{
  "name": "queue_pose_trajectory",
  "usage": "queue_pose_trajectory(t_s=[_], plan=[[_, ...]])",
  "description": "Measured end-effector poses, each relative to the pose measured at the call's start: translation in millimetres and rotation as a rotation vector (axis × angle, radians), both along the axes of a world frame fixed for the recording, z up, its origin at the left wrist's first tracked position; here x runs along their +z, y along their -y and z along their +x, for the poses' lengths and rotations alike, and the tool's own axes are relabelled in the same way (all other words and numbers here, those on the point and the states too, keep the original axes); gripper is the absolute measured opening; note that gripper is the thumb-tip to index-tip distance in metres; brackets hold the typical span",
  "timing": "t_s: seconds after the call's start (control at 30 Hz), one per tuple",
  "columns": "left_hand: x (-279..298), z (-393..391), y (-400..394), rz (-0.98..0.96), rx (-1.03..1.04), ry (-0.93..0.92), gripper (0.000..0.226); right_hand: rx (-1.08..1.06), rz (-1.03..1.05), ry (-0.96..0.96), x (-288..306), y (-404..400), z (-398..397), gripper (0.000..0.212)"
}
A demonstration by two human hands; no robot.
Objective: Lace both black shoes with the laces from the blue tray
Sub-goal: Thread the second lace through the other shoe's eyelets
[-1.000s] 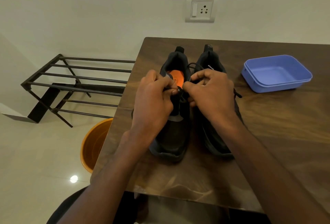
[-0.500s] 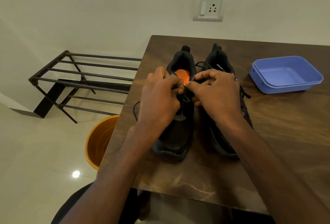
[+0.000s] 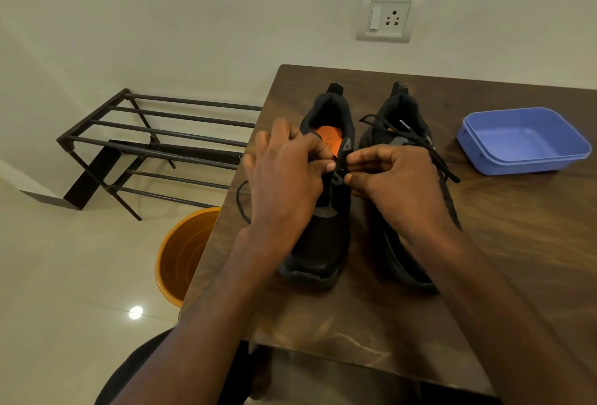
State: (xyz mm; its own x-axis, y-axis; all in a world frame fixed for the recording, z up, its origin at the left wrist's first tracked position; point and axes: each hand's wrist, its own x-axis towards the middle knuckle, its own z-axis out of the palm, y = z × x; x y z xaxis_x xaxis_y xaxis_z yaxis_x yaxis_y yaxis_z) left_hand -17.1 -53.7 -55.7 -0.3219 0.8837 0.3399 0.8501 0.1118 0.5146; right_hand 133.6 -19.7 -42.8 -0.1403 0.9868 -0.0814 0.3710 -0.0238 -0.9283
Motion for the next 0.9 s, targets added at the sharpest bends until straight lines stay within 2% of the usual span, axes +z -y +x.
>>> queue_pose_trajectory(t_s=[0.1,0.23,0.3,0.4,0.47,0.57,0.63,0.7,0.8,0.83,0.9], plan=[[-1,0,0,0.027,0.019,-0.064,0.011,-0.023,0.021,0.038,-2,1,-1,0.019],[-5,-2,-2,0.017,-0.075,0.137,0.003,-0.027,0.086,0.12,-2,6,-4,0.01],[-7,-10,-3,0.018,-0.14,0.187,0.01,-0.038,0.08,0.122,-1,6,-4,0.009],[-6,-23,-2,0.04,-0.098,0.13,0.034,-0.054,0.014,0.033,-1,4,-3,0.008],[-5,-28,-2,-0.018,-0.053,0.124,0.042,-0.047,-0.031,-0.017,0,2,-3,0.007],[-11,-39,-2,-0.099,-0.1,0.185,0.036,-0.071,-0.091,-0.19,10,-2,1,0.006],[-15,-46,-3,-0.104,-0.121,0.192,0.029,-0.166,-0.044,-0.297,18,-7,12,0.01],[-14,-47,-2,-0.122,-0.119,0.146,0.024,-0.245,0.17,-0.158,21,-12,24,0.013],[-12,-43,-1,-0.104,-0.136,0.137,0.023,-0.194,0.538,0.31,20,-9,32,0.026],[-11,-42,-1,-0.084,-0.154,0.147,0.02,-0.123,0.59,0.38,17,-8,30,0.025],[-8,-39,0,-0.055,-0.195,0.139,0.013,0.031,0.563,0.445,12,-4,21,0.019]])
